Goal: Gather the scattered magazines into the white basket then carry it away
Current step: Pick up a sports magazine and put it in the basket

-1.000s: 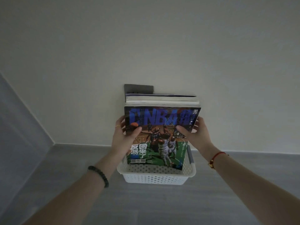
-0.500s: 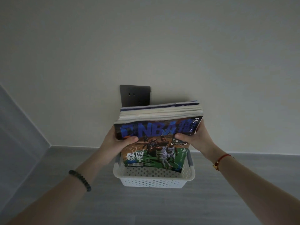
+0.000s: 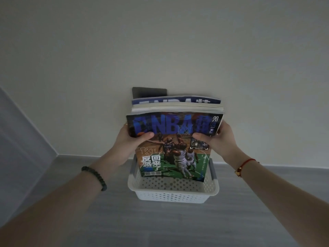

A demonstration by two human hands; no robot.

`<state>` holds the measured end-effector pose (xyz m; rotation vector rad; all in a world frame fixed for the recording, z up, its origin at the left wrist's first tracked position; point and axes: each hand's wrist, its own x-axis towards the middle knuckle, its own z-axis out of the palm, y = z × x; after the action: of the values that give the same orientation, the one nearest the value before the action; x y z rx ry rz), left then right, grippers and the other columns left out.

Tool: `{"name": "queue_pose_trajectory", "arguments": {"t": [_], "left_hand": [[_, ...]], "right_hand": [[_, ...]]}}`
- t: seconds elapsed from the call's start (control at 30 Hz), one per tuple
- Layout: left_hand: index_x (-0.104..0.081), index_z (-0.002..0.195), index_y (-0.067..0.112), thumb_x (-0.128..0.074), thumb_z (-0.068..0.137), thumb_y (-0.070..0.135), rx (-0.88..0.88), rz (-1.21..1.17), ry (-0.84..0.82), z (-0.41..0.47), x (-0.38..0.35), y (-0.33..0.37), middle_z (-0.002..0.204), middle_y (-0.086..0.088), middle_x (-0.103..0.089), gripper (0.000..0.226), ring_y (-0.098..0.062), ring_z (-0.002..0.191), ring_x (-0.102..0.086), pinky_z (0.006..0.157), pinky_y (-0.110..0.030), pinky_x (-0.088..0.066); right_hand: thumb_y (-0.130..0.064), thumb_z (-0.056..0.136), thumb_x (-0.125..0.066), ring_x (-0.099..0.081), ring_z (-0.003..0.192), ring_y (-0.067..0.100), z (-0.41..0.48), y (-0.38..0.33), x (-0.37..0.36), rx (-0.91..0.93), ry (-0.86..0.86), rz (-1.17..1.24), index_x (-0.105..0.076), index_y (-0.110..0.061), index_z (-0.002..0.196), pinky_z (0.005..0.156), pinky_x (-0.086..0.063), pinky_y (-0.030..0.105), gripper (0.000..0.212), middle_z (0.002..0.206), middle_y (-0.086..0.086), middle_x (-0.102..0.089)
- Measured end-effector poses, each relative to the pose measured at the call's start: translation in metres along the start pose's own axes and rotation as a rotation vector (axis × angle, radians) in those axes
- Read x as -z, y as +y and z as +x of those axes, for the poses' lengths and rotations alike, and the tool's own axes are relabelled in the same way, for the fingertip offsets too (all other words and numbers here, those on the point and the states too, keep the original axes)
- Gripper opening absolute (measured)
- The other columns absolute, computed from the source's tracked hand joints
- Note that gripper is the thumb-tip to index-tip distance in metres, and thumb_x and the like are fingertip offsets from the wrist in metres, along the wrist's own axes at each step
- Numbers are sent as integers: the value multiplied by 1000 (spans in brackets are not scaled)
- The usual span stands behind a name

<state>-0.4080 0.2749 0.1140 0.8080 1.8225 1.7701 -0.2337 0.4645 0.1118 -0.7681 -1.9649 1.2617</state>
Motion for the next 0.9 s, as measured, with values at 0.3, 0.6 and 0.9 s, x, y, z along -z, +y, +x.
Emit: {"name": "queue_pose_trajectory", "arguments": {"t": [0.3, 0.6, 0.9], "left_hand": [[-29, 127, 13, -75, 69, 10, 70, 18, 195, -6, -24, 5, 95, 10, -55, 74, -8, 90, -57, 84, -28, -47], [-19, 137, 12, -66, 80, 15, 180, 83, 248, -43, -32, 15, 133, -12, -44, 74, -24, 118, -48, 105, -39, -37], [-33, 130, 10, -66, 79, 11, 126, 135, 162, -141, -92, -15, 127, -15, -50, 61, -29, 111, -52, 94, -39, -44]], "right_hand": [[-39, 70, -73, -57, 94, 3, -4, -20, -7, -53, 157, 57, -36, -17, 121, 72, -52, 15, 67, 109, -4, -56], [-32, 80, -66, -47, 120, 27, -34, -32, 37, -228, 81, -145, -23, -14, 139, 90, -42, 32, 75, 140, 12, -38], [-12, 78, -68, -54, 82, 14, -153, -3, 165, -384, 249, -128, -40, -16, 129, 59, -42, 25, 59, 127, 11, -48]]}}
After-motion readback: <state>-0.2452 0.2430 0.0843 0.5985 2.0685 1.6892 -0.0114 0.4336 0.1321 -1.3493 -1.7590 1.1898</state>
